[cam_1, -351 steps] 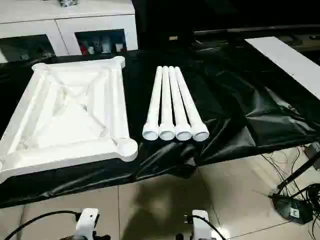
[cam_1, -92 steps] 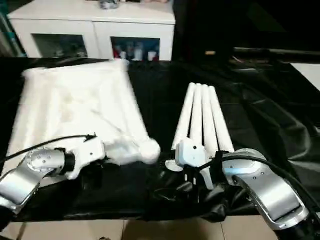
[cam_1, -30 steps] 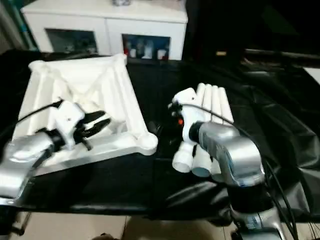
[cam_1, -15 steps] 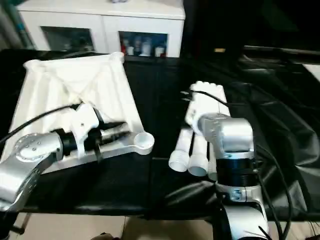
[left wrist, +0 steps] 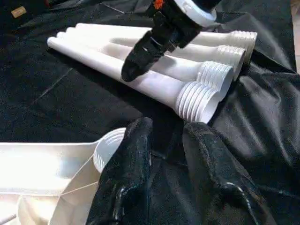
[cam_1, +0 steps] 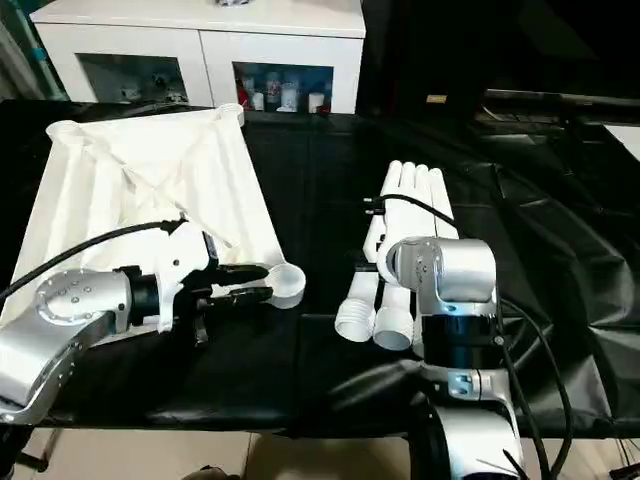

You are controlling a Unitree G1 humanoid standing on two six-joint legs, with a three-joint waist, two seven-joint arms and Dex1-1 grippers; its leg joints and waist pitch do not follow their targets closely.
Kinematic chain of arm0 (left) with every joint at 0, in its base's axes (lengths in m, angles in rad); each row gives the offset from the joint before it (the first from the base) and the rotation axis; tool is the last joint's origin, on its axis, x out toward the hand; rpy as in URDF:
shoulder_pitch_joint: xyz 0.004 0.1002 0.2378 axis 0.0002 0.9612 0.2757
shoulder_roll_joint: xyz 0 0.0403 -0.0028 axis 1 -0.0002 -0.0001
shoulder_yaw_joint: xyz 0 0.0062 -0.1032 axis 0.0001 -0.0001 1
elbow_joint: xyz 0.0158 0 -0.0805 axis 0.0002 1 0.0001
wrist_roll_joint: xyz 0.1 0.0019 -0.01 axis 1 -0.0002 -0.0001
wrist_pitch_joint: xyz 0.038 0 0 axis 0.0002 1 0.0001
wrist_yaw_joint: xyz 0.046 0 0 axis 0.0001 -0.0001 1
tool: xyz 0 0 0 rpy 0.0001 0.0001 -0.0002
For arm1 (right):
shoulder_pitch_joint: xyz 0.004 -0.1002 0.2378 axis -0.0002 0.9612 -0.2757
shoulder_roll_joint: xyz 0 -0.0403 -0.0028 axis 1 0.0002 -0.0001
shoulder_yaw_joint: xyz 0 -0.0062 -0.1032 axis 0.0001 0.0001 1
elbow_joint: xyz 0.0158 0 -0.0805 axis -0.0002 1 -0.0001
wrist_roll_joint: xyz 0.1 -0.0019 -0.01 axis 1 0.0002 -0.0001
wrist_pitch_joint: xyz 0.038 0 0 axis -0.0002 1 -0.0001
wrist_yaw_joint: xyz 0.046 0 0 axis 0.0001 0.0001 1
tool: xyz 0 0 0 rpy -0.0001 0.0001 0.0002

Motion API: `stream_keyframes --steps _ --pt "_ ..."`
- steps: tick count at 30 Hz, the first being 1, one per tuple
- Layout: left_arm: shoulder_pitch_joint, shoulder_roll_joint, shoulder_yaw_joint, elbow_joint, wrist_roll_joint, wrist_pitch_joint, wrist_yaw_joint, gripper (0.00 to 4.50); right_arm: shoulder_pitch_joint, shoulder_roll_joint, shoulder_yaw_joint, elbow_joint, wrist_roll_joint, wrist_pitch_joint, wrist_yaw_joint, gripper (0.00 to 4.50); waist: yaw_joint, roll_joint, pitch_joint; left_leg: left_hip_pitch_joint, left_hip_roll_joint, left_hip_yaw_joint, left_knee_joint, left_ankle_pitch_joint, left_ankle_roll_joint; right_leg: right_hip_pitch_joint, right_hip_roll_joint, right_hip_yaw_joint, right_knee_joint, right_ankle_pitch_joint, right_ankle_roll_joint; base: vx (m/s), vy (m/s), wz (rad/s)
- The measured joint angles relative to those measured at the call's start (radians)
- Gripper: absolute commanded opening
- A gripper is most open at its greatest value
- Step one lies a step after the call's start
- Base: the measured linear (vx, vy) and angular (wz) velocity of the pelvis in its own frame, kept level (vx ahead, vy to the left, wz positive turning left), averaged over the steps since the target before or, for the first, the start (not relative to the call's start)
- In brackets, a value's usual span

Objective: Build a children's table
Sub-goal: Pick table leg

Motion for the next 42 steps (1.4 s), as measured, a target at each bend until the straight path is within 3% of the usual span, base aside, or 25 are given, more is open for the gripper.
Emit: stream_keyframes --steps 21,29,42 --pt "0.0 0.001 -0.03 -0.008 0.003 0.006 0.001 1.34 -0.002 0.013 0.018 0.044 0.023 -0.002 0.029 4.5 0.001 -0.005 -0.001 0.0 0.0 0.0 0.0 0.001 0.0 0.0 0.0 0.0 0.0 0.001 0.0 0.0 0.0 0.0" --pt "0.0 -0.007 -0.063 -0.036 0.019 0.026 0.013 1.34 -0.002 0.004 0.015 0.053 0.038 0.008 0.06 4.5 0.001 -0.029 -0.001 0.0 0.0 0.0 0.0 0.002 0.001 0.0 0.0 0.0 0.0 0.002 0.0 0.0 0.0 0.0" --pt "-0.01 -0.031 -0.086 -0.047 0.02 0.028 0.022 1.34 -0.003 0.003 -0.035 0.037 0.079 0.053 0.086 4.5 0.001 -0.044 -0.001 0.0 0.0 0.0 0.0 0.004 0.0 0.0 0.0 0.0 0.001 0.005 0.0 0.0 0.0 0.0"
